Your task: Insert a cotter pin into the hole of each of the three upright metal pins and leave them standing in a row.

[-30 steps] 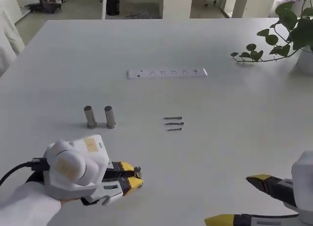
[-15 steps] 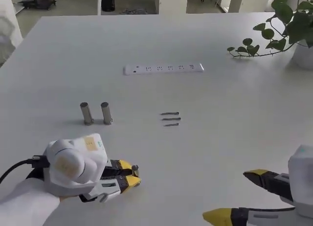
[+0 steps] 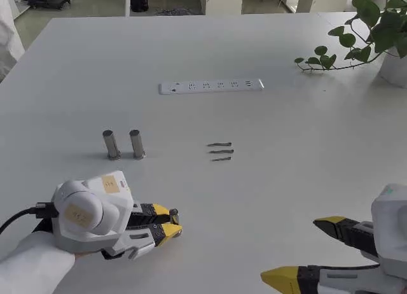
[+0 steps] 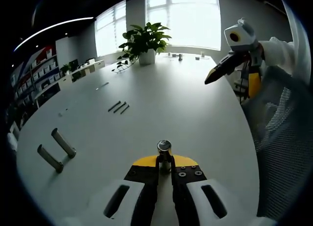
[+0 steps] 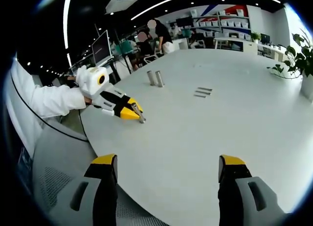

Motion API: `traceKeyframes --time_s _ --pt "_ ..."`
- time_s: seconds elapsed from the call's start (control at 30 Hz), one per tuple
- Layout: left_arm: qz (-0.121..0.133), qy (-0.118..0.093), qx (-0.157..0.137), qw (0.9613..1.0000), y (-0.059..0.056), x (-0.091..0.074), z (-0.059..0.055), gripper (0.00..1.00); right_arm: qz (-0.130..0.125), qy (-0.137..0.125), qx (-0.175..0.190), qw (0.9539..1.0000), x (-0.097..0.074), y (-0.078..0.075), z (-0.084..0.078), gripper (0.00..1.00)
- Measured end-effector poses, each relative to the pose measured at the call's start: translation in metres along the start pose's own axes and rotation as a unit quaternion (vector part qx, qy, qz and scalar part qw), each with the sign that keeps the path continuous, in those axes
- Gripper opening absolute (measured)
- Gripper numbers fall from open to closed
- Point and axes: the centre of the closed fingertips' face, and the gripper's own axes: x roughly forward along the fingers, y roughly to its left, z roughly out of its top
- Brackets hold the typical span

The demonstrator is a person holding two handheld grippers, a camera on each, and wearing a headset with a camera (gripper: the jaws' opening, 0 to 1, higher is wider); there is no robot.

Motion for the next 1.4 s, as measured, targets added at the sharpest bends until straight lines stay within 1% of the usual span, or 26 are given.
traceKeyframes --time_s 0.07,0.13,0.17,0.23,0.27,0.3,0.37,0.43,0.47,0.5,0.57,0.6,0.73,0.77,0.8,0.83,0.87,0.93,0.97,1.03,1.1,1.13,1.17,1.27,1.37,1.4 --pt "0.001 0.001 -0.001 1.0 0.0 0.0 0.0 0.07 0.003 0.002 0.001 1.0 0.0 0.001 -0.001 0.83" --pt "0.001 0.007 -0.006 1.0 0.0 0.0 -0.002 0.08 0.004 0.005 -0.001 1.0 0.0 0.001 -0.003 0.83" --pt "-0.001 0.015 -0.014 0.9998 0.0 0.0 -0.006 0.11 0.004 0.006 -0.001 1.0 0.001 0.002 -0.003 0.83" --pt "-0.002 0.017 -0.011 0.9998 -0.001 0.0 -0.008 0.23 0.004 0.004 -0.002 1.0 0.001 0.002 -0.002 0.83" --pt "-0.005 0.017 -0.017 0.9997 -0.003 -0.001 -0.009 0.26 0.004 0.003 -0.002 1.0 0.001 0.002 0.0 0.83" --pt "-0.008 0.016 -0.019 0.9997 -0.004 -0.002 -0.009 0.28 0.004 0.002 -0.002 1.0 0.001 0.002 0.0 0.83" --pt "-0.022 0.016 -0.041 0.9988 -0.01 -0.005 -0.01 0.28 0.004 0.0 -0.002 1.0 0.001 0.002 0.001 0.83" --pt "-0.035 0.01 -0.053 0.9979 -0.015 -0.008 -0.008 0.35 0.006 0.001 -0.002 1.0 0.002 0.002 0.0 0.83" --pt "-0.043 -0.001 -0.064 0.997 -0.019 -0.011 -0.005 0.39 0.006 0.003 -0.002 1.0 0.002 0.002 -0.001 0.83" --pt "-0.045 -0.005 -0.071 0.9965 -0.021 -0.013 -0.004 0.44 0.007 0.005 -0.002 1.0 0.002 0.002 -0.001 0.83" --pt "-0.045 -0.017 -0.081 0.9955 -0.024 -0.018 -0.001 0.52 0.008 0.006 -0.001 0.9999 0.003 0.002 -0.002 0.83" --pt "-0.049 -0.026 -0.096 0.9939 -0.026 -0.022 0.001 0.55 0.009 0.006 -0.001 0.9999 0.003 0.002 -0.002 0.83" --pt "-0.044 -0.036 -0.116 0.9916 -0.029 -0.034 0.001 0.66 0.01 0.007 -0.001 0.9999 0.003 0.001 -0.002 0.83" --pt "-0.04 -0.04 -0.125 0.9906 -0.029 -0.036 0.001 0.71 0.01 0.007 -0.002 0.9999 0.004 0.001 -0.002 0.83" --pt "-0.034 -0.047 -0.14 0.9884 -0.028 -0.038 0.002 0.75 0.01 0.007 -0.002 0.9999 0.004 0.0 -0.001 0.83" --pt "-0.037 -0.055 -0.16 0.9849 -0.03 -0.041 0.003 0.78 0.011 0.006 -0.002 0.9999 0.004 0.0 -0.001 0.83" --pt "-0.042 -0.055 -0.16 0.9848 -0.032 -0.044 0.002 0.79 0.011 0.006 -0.002 0.9999 0.004 0.0 0.0 0.83" --pt "-0.036 -0.053 -0.162 0.9848 -0.033 -0.049 0.0 0.8 0.012 0.006 -0.004 0.9999 0.005 -0.001 0.001 0.83" --pt "-0.034 -0.053 -0.163 0.9846 -0.035 -0.052 0.001 0.82 0.012 0.006 -0.005 0.9999 0.005 -0.001 0.002 0.83" --pt "-0.031 -0.051 -0.176 0.9826 -0.038 -0.056 -0.001 0.88 0.013 0.005 -0.006 0.9999 0.005 -0.001 0.004 0.83" --pt "-0.038 -0.049 -0.172 0.9831 -0.044 -0.058 -0.001 0.98 0.015 0.007 -0.009 0.9998 0.004 0.0 0.006 0.83" --pt "-0.043 -0.046 -0.174 0.9828 -0.047 -0.06 -0.002 0.99 0.016 0.008 -0.012 0.9998 0.004 0.0 0.007 0.83" --pt "-0.044 -0.046 -0.176 0.9823 -0.047 -0.061 -0.003 0.99 0.017 0.009 -0.014 0.9997 0.003 0.0 0.008 0.83" --pt "-0.041 -0.046 -0.182 0.9813 -0.05 -0.067 -0.005 0.99 0.016 0.008 -0.02 0.9997 0.002 0.0 0.013 0.83" --pt "-0.027 -0.046 -0.187 0.9809 -0.048 -0.07 -0.008 0.99 0.016 0.009 -0.025 0.9995 0.002 -0.001 0.017 0.83" --pt "-0.019 -0.048 -0.193 0.9798 -0.046 -0.071 -0.009 0.99 0.016 0.011 -0.031 0.9993 0.002 -0.001 0.019 0.83"
